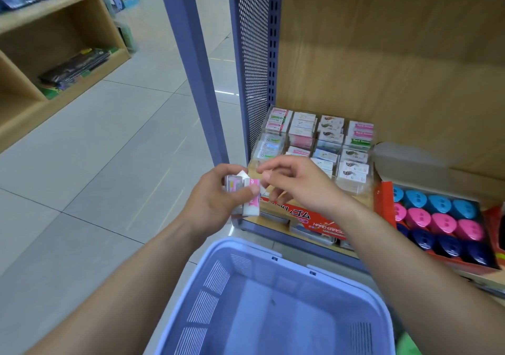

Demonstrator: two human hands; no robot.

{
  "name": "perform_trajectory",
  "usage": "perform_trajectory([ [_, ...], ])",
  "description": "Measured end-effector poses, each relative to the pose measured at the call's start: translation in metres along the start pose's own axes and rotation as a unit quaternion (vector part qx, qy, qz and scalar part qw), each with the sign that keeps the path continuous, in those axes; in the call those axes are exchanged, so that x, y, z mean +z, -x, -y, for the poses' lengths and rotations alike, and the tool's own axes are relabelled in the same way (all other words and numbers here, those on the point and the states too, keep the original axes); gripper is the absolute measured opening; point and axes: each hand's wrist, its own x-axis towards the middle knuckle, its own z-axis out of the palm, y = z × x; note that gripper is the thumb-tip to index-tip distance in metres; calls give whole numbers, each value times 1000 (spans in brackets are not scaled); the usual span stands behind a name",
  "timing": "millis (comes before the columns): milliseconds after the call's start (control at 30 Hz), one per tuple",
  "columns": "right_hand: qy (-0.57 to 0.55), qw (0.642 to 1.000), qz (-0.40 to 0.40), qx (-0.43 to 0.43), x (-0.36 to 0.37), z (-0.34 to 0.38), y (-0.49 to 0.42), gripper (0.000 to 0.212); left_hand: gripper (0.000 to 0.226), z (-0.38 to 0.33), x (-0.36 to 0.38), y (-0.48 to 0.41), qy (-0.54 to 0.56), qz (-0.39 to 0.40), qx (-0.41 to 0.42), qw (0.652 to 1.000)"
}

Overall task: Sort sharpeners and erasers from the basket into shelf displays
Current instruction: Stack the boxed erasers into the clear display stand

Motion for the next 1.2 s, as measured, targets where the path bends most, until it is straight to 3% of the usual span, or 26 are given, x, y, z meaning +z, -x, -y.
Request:
perform_trajectory([
  [367,-31,998,-52,29,-20,10,60,14,36,-17,36,24,19,70,24,997],
  [667,11,998,-60,15,-20,-4,76,28,61,-18,50,25,8,53,15,998],
  [833,-21,996,-80,14,-20,-16,67,21,35,-10,54,15,29,57,-18,998],
  [967,-17,997,-76,5,-24,-25,57,38,31,-8,56,8,37,45,-32,998],
  [1100,-112,991,-72,27,-37,-34,50,34,33,-5,52,-3,52,11,-49,997],
  [1200,-148,980,-121,53,-55,-43,37,27,34,-4,47,-10,27,-17,-47,998],
])
